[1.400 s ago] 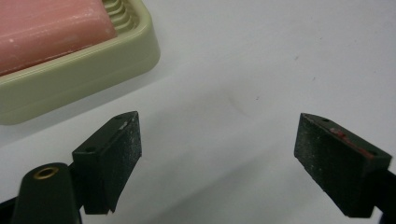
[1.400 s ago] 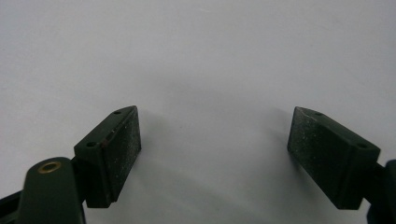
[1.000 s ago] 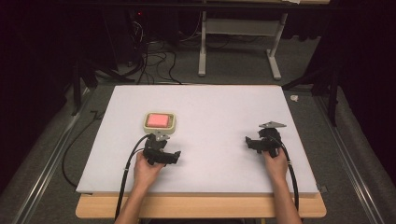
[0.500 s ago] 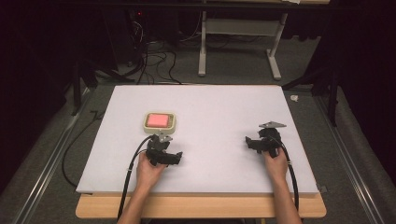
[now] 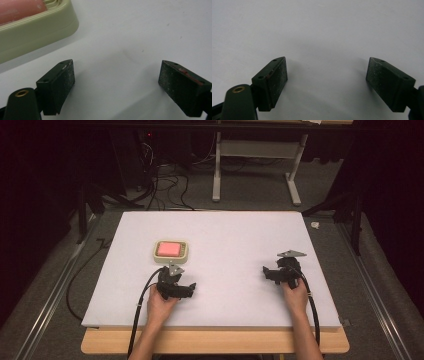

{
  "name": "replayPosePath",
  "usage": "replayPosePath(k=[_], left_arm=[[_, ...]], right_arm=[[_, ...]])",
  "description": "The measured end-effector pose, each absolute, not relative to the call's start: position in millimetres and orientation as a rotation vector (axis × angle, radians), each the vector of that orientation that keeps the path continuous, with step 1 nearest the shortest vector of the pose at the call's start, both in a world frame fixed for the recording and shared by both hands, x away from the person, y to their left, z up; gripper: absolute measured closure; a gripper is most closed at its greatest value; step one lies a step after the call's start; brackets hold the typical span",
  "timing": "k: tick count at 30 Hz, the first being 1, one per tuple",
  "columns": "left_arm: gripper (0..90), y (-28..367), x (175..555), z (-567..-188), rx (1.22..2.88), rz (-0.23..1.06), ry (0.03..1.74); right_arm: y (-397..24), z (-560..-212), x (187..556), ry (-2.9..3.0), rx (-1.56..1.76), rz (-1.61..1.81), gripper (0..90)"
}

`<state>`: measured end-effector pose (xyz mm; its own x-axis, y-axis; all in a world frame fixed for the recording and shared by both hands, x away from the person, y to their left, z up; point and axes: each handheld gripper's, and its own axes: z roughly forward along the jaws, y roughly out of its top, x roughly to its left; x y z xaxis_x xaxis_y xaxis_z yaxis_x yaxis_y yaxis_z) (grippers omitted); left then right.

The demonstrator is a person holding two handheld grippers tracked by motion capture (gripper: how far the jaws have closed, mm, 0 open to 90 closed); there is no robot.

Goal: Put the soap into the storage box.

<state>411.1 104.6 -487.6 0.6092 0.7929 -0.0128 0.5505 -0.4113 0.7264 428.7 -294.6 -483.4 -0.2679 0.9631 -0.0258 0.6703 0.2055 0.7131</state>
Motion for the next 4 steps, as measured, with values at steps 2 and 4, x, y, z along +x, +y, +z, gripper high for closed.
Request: replayPosePath(k=[2,4], left_arm=[[14.1,104.6,411.1,-487.7,2.123,0.438,1.054],[14.0,104.7,411.1,-487.6,2.123,0.437,1.054]], right_arm=[[-294.7,-483.2,428.6,2.017,1.513,0.820,18.2],[-294.7,-483.3,428.6,2.016,1.513,0.820,18.2]])
